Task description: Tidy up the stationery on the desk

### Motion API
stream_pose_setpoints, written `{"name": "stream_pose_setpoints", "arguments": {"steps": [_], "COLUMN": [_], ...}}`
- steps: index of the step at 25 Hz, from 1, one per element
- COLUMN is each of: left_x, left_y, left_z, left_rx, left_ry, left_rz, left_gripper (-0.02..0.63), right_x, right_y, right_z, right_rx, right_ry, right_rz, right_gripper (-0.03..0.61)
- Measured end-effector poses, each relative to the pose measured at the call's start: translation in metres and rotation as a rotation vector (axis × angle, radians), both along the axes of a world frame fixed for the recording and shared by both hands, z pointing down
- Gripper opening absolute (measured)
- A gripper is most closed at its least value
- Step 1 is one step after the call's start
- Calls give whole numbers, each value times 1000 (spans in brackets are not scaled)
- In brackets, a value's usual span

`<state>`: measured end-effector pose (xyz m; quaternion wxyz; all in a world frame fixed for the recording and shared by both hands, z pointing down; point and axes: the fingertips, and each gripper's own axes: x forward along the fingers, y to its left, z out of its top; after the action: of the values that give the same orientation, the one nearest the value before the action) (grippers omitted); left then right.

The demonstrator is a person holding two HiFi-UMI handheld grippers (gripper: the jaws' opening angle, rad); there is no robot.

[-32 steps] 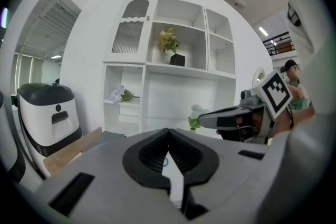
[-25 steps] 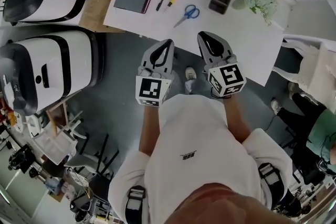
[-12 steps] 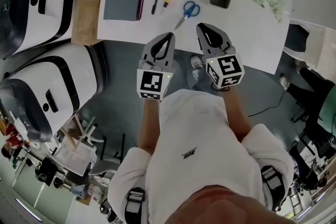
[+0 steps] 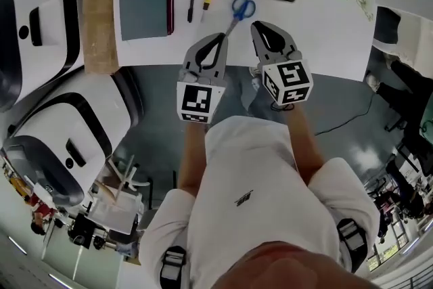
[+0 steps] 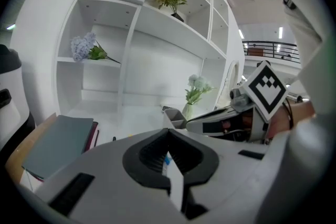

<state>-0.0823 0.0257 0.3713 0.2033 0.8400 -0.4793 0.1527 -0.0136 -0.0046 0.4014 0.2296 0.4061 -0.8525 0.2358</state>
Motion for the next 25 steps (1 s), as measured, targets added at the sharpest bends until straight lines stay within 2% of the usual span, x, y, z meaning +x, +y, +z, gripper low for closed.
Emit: {"name": "stream_pose_setpoints", "arguments": {"steps": [11, 25], "left_x": [9, 5], "left_y": [-15, -46], "left_z": [45, 74], "left_rx": [-14, 7], "left_ry": [11, -30], "left_rz": [125, 245], "left_gripper": [0, 0], "right_x": [5, 4], "right_y": [-12, -32], "right_z": [46, 101], "right_rx": [-49, -163], "right_ry": [35, 53], "right_rz": [121, 241], "right_gripper": [5, 40]}}
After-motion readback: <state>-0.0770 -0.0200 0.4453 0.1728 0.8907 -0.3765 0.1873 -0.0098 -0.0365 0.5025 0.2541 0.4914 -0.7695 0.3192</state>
